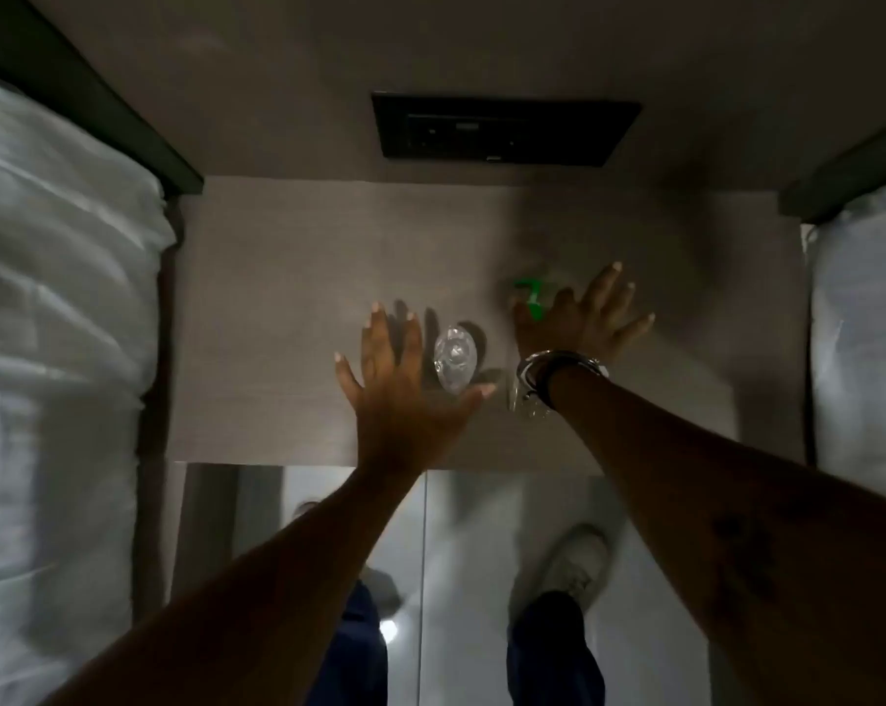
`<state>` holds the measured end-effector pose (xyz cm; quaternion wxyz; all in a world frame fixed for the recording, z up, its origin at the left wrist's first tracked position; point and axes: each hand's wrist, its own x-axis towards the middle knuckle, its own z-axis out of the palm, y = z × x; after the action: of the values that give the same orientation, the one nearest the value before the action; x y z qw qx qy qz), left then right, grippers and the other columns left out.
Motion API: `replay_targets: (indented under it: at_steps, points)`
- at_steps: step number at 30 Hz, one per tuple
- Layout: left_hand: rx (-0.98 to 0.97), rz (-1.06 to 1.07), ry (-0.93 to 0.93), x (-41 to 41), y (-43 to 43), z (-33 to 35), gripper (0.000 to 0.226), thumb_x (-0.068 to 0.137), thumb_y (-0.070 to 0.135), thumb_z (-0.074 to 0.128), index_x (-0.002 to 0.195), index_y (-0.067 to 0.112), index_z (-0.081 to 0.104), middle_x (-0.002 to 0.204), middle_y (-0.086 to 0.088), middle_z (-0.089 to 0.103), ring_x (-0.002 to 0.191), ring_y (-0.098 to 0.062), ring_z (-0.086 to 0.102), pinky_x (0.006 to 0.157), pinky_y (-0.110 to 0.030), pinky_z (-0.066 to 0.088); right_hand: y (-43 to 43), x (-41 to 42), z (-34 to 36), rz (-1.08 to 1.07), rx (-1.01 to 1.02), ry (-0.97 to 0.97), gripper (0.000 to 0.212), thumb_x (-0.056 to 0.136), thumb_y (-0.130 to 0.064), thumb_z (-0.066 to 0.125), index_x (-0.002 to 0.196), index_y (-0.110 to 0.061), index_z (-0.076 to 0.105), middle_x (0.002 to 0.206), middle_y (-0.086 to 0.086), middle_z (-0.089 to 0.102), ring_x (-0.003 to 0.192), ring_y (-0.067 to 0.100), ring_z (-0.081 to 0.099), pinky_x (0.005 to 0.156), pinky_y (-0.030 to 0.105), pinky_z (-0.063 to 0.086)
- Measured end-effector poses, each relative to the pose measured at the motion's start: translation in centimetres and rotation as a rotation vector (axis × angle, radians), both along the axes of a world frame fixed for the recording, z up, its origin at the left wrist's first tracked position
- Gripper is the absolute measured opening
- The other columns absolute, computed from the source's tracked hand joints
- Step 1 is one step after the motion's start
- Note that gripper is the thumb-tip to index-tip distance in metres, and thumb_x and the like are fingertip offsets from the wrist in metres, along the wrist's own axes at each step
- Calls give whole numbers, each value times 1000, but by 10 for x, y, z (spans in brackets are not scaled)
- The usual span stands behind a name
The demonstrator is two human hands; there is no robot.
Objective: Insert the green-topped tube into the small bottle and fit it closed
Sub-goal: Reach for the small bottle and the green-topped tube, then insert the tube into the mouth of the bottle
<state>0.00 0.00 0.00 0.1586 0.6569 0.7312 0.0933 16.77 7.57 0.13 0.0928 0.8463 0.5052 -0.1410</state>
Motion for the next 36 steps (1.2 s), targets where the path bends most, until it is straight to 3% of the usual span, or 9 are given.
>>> replay_targets:
  at_steps: [9, 14, 20, 23, 26, 29, 30, 33, 36]
  points:
    - [70, 5, -163, 6, 4, -1, 70, 74, 75, 52, 131, 35, 43, 158, -15, 21, 145, -29, 20, 110, -61, 7, 24, -4, -11, -17, -101, -66, 41, 87, -43, 54, 116, -15, 64, 156, 15, 28, 144, 35, 18, 112, 67, 10]
    - [53, 59, -239, 5, 4, 4, 54, 73, 65, 61, 120, 40, 51, 158, -14, 20, 145, -28, 18, 111, -62, 9, 25, -1, -7, -96, -204, -15, 48, 82, -36, 59, 124, -14, 58, 148, 15, 39, 141, 36, 21, 112, 69, 12]
    - [14, 43, -280, 2, 6, 6, 52, 71, 59, 67, 117, 37, 55, 158, -15, 18, 145, -30, 18, 111, -62, 10, 19, 3, 0, -153, -207, 0, 28, 82, -40, 56, 91, -14, 61, 116, 13, 61, 124, 37, 39, 110, 67, 17]
    - [5, 14, -298, -3, 7, 7, 55, 71, 62, 66, 118, 34, 58, 158, -15, 17, 145, -31, 18, 111, -62, 9, 24, 1, 13, -304, -80, 245, 30, 80, -40, 63, 92, -13, 65, 114, 10, 62, 124, 35, 42, 113, 62, 18]
    - [-5, -2, -325, -9, 8, 9, 55, 72, 67, 63, 119, 39, 56, 159, -13, 14, 145, -30, 15, 110, -60, 5, 26, -4, 48, -463, 238, 713, 23, 74, -37, 75, 74, -15, 67, 94, 9, 69, 100, 27, 63, 104, 51, 42]
    - [-32, -27, -286, -10, 9, 10, 55, 71, 69, 62, 120, 44, 54, 159, -12, 13, 145, -30, 15, 111, -60, 7, 15, -5, 90, -348, 489, 846, 18, 81, -27, 75, 77, -10, 71, 72, -2, 66, 73, -11, 59, 101, 39, 45]
    - [-33, -31, -271, -10, 9, 10, 57, 71, 69, 62, 121, 43, 53, 159, -12, 15, 145, -30, 16, 111, -61, 9, 10, -7, 102, -328, 577, 876, 17, 82, -27, 74, 77, -12, 71, 71, -4, 65, 69, -13, 56, 98, 32, 44]
    - [-37, -24, -265, -9, 6, 7, 63, 71, 71, 59, 126, 44, 49, 159, -11, 16, 145, -30, 17, 110, -60, 10, -2, -11, 132, -391, 752, 1067, 20, 82, -28, 72, 87, -8, 71, 97, 14, 71, 90, 6, 64, 86, 17, 47]
    - [-20, -19, -255, -9, 4, 3, 66, 70, 71, 59, 129, 44, 46, 159, -11, 18, 145, -29, 17, 110, -60, 10, -4, -14, 134, -336, 803, 1076, 12, 80, -29, 71, 89, -22, 72, 113, 21, 67, 109, 25, 61, 101, 41, 46]
